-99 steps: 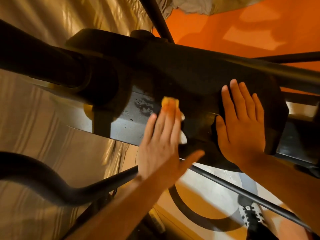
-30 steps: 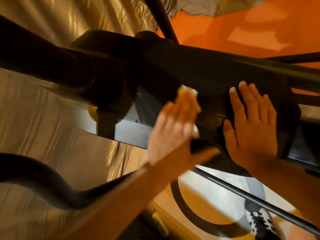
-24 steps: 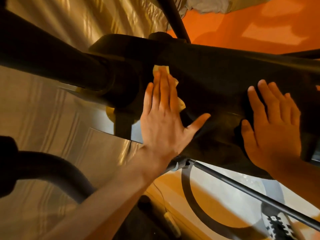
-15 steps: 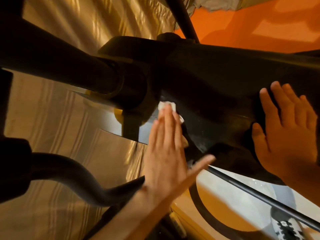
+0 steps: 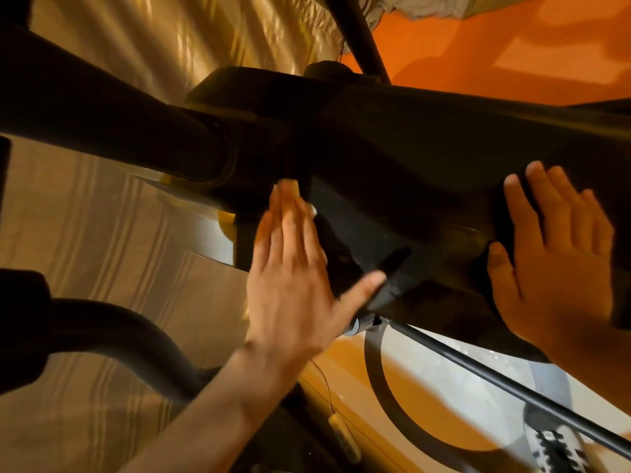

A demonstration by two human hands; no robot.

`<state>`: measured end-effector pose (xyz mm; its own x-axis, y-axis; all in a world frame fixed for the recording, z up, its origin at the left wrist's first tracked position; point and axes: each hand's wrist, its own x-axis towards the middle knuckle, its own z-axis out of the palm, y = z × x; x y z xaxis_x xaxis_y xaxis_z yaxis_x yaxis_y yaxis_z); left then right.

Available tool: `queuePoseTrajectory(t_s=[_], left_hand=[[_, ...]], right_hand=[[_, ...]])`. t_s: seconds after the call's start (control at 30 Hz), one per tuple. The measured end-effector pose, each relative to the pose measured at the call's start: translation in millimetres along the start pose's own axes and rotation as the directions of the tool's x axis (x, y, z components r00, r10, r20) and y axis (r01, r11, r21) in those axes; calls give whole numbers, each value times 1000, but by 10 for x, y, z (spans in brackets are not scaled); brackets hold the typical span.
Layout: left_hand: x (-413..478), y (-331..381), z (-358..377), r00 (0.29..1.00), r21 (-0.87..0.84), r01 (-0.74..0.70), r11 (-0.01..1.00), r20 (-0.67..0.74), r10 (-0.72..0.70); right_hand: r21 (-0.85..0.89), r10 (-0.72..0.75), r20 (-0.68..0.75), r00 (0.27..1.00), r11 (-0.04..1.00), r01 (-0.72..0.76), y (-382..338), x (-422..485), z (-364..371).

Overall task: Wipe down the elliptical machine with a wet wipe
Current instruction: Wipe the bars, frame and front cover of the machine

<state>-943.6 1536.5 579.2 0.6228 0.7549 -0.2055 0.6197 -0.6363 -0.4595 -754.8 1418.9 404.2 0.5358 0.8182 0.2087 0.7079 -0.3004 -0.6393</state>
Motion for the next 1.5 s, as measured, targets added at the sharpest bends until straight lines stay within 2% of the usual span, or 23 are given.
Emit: queuePoseTrajectory(t_s=[0.2, 0.4, 0.53, 0.67, 0.73, 0.77, 0.83, 0.9, 0.97, 1.03, 1.07, 1.2, 1.27, 1.37, 1.43, 1.5], left_hand=[[339, 220, -44, 1000, -69, 1, 998, 11, 0], [-342, 1119, 388, 984, -193, -178, 965, -11, 179], [-400, 1574, 499, 983, -372, -184, 910, -78, 167], [-438, 1335, 645, 977, -178, -182, 967, -144, 158], [-452, 1071, 679, 982, -122, -99, 988, -171, 77], [-449, 934, 695, 981, -160, -49, 986, -192, 18], [-426, 759, 690, 962, -300, 47, 953, -243, -124], [-360, 879, 624, 937, -452, 123, 883, -242, -254], [-304, 1243, 544, 959, -501, 89, 861, -191, -210], [-318, 1615, 521, 983, -451, 18, 893, -154, -97], [-316, 1707, 530, 985, -432, 20, 902, -148, -92], [-319, 1677, 590, 954, -485, 117, 867, -189, -234], [-298, 1605, 557, 915, -568, 208, 797, -175, -363], [-171, 1449, 493, 808, -668, 376, 642, -103, -581], [-47, 1338, 469, 732, -698, 443, 562, -80, -676], [57, 1218, 447, 681, -708, 474, 524, -84, -728]], right_hand=[[-3, -1, -7, 1000, 1000, 1, -12, -4, 0], [-30, 4, 1, 1000, 1000, -4, -9, 0, -9], [-44, 15, 5, 1000, 999, -15, -22, -2, -4], [-46, 14, 0, 1000, 999, -14, -21, -5, -7], [-40, 16, -1, 1000, 999, -16, -20, -5, -6], [-40, 19, -2, 1000, 999, -19, -17, -8, -2], [-37, 21, -9, 1000, 999, -22, -13, -13, 9], [-28, 18, -8, 1000, 999, -18, -11, -14, 3], [-28, 19, -4, 1000, 999, -19, -27, -12, -10], [-41, 28, -2, 1000, 999, -28, -38, -7, -15], [-51, 32, -1, 999, 998, -32, -44, -2, -18], [-70, 29, 1, 1000, 997, -28, -36, 1, -18], [-63, 7, 3, 1000, 998, -7, -23, -8, -18], [-57, 0, -16, 1000, 998, -1, -16, -15, -18], [-67, 2, -9, 1000, 998, -3, -11, -12, -24], [-64, 6, -3, 1000, 998, -6, -11, 4, -34]])
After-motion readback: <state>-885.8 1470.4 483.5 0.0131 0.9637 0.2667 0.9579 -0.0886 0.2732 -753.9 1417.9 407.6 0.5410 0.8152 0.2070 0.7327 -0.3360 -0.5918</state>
